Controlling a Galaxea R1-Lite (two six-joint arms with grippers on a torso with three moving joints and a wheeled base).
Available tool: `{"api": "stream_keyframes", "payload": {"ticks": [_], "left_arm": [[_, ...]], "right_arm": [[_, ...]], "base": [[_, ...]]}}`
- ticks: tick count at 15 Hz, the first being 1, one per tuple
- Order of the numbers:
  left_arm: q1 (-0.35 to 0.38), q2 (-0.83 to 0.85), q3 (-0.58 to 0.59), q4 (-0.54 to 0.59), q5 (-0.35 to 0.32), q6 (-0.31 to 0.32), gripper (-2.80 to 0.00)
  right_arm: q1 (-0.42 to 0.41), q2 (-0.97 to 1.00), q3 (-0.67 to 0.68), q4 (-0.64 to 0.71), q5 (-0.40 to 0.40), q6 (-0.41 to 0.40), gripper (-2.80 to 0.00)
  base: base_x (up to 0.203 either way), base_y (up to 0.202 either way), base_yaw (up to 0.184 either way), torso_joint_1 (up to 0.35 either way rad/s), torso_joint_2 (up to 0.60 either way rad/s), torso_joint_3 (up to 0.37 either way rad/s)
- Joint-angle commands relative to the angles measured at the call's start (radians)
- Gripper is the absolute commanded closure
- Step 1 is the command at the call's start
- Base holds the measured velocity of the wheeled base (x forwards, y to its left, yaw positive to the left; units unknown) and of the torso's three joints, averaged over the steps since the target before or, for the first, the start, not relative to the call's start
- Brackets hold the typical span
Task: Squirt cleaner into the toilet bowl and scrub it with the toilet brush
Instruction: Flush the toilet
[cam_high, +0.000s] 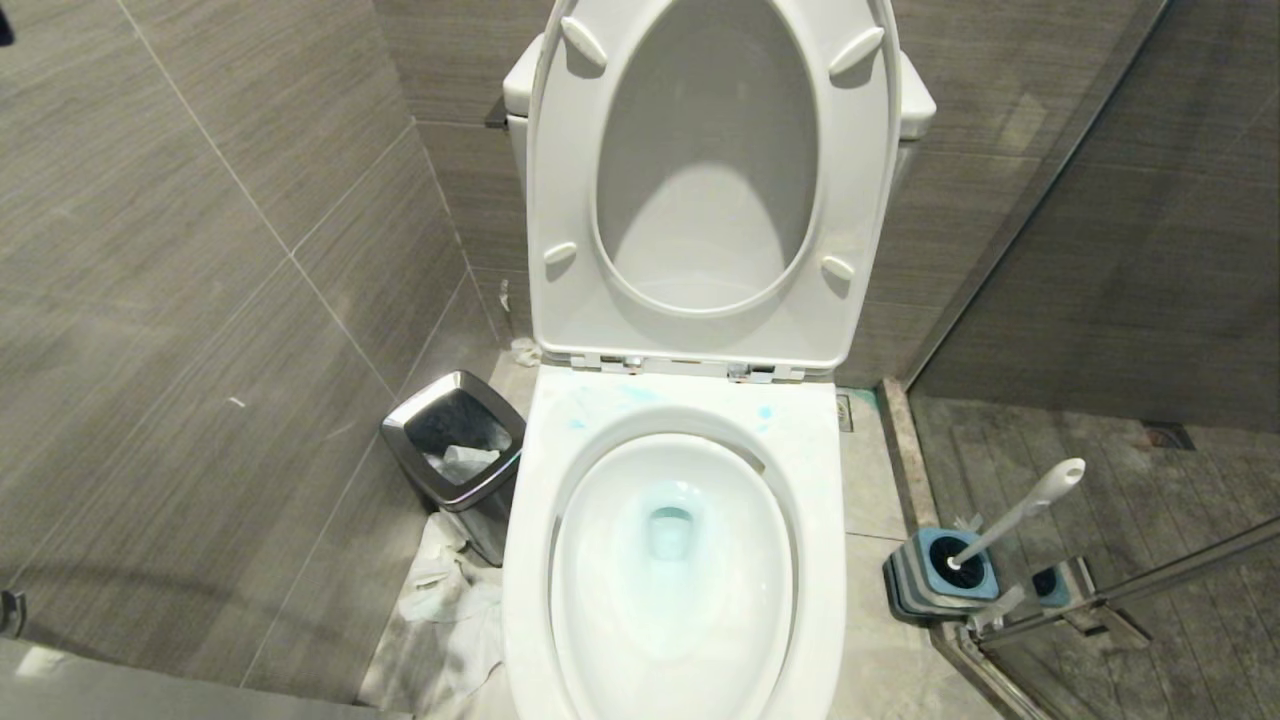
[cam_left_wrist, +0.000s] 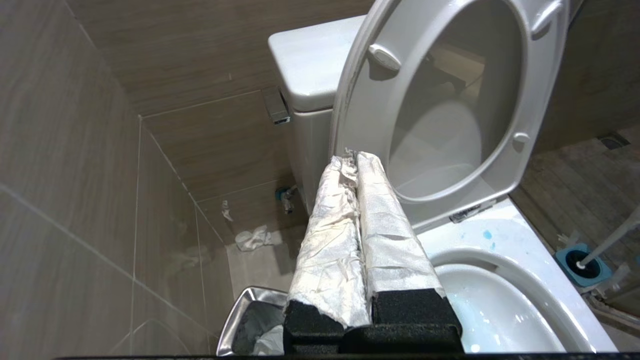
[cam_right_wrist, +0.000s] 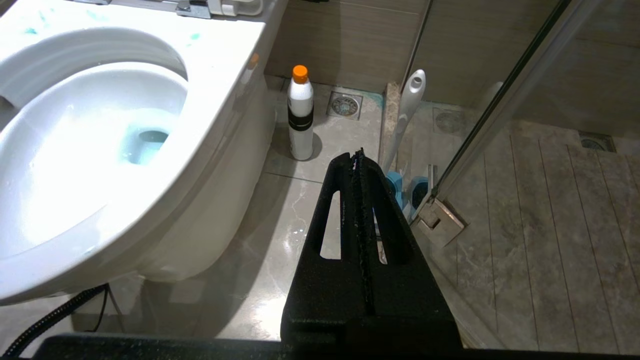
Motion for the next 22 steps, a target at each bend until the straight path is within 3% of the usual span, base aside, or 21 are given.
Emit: {"api": "stream_keyframes", "payload": {"ticks": [1, 6, 10, 12, 22], "left_arm": [[-0.007, 0.136, -0.083, -0.004, 0.004, -0.004, 0.00], [-0.005, 0.403, -0.377, -0.024, 0.052, -0.066, 0.00], [0.002, 0.531, -0.401, -0.147, 0.093, -0.157, 0.00], [0.011, 0.565, -0.400, -0.152, 0.129, -0.166, 0.00], [0.054, 0.592, -0.399, -0.178, 0.170, -0.177, 0.00]], "right_arm": [[-0.001, 0.001, 0.026, -0.001, 0.000, -0.002, 0.00], [-0.001, 0.001, 0.026, -0.001, 0.000, 0.000, 0.00], [-0.001, 0.001, 0.026, -0.001, 0.000, 0.000, 0.00], [-0.001, 0.001, 0.026, -0.001, 0.000, 0.000, 0.00], [0.000, 0.001, 0.026, -0.001, 0.000, -0.002, 0.00]], "base": [[0.000, 0.000, 0.000, 0.000, 0.00, 0.000], [0.000, 0.000, 0.000, 0.000, 0.00, 0.000], [0.000, 0.000, 0.000, 0.000, 0.00, 0.000], [0.000, 0.000, 0.000, 0.000, 0.00, 0.000], [0.000, 0.000, 0.000, 0.000, 0.00, 0.000]]}}
